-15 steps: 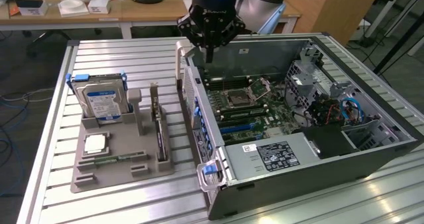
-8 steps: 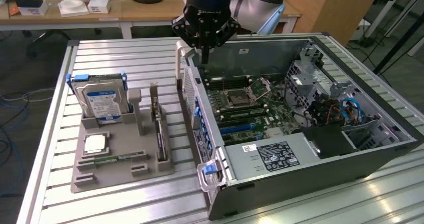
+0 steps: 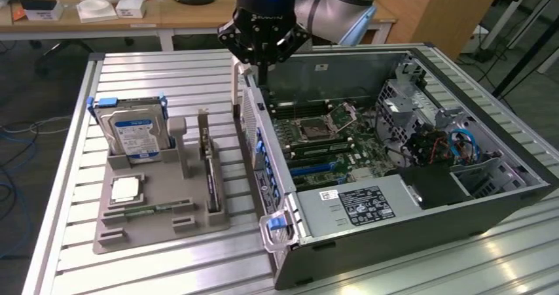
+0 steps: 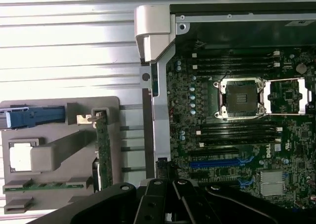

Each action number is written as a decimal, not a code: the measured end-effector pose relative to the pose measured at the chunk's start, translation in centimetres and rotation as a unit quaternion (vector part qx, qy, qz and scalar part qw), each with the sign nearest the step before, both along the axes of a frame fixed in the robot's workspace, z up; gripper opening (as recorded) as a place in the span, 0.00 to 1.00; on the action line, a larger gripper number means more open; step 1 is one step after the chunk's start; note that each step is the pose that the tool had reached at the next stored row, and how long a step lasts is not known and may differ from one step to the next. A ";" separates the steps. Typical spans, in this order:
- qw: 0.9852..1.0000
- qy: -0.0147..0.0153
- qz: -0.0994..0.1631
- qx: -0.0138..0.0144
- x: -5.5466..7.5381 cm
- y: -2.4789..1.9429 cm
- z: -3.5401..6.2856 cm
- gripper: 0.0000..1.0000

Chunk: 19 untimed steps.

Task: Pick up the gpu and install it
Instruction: 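Reach for the gpu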

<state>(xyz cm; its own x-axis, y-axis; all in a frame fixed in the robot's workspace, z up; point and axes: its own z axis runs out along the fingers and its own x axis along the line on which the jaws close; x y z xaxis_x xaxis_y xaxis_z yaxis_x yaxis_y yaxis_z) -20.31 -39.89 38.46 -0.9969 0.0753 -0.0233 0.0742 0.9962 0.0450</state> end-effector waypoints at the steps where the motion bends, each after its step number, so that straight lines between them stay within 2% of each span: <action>1: 1.000 0.000 0.000 0.000 -0.2 0.00 -0.02 0.11; 19: 1.000 0.000 0.000 0.000 -2.5 0.00 -0.26 0.11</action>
